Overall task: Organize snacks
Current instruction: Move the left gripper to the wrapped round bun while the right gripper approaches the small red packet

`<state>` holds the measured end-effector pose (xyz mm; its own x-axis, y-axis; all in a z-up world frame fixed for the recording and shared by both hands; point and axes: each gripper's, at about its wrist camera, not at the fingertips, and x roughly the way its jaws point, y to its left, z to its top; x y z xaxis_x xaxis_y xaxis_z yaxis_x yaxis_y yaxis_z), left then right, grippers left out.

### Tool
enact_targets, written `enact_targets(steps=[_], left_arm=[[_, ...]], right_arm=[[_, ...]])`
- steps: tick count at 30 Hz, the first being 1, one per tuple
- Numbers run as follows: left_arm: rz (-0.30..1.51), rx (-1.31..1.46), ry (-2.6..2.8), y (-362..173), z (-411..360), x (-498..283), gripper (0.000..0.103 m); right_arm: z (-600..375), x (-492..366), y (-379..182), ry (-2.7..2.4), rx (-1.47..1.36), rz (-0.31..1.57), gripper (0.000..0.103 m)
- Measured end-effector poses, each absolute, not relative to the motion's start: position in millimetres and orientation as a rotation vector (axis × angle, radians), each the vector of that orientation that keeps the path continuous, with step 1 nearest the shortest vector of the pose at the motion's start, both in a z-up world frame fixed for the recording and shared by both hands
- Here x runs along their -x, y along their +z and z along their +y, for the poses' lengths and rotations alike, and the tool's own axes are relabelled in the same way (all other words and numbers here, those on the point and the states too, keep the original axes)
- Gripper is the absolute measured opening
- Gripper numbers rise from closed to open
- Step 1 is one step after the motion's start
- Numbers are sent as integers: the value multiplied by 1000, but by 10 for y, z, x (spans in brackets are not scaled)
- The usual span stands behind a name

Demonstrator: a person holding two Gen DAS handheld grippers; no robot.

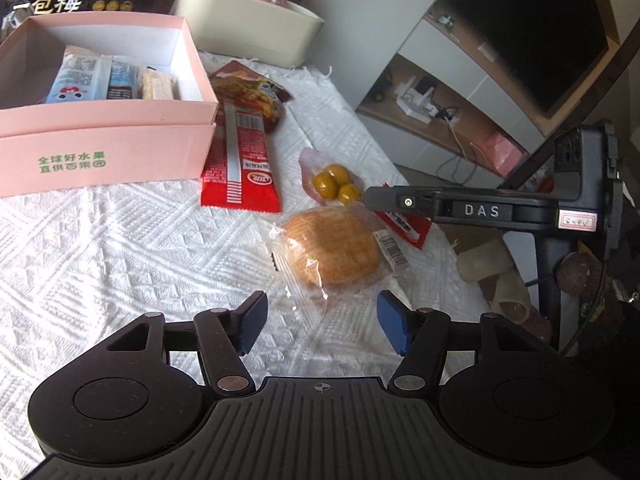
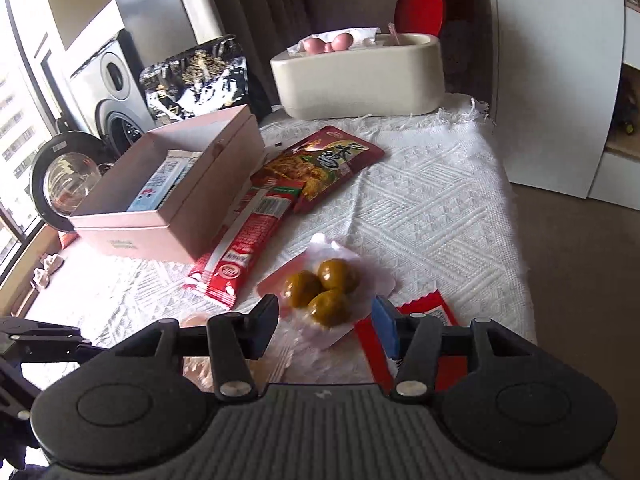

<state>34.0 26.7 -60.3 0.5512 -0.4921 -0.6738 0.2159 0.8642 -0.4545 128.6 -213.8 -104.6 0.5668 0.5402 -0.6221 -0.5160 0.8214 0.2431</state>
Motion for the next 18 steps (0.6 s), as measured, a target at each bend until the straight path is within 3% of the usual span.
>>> enact_targets(steps=[8,18], left_arm=[[874,409,-252,-550,687,-102,66],[911,532,-282,-620,584,-256,66]], right_arm=[[-1770,-771,-1216,933,-156,868,53],[-1949,-813,-1036,597,25,580,53]])
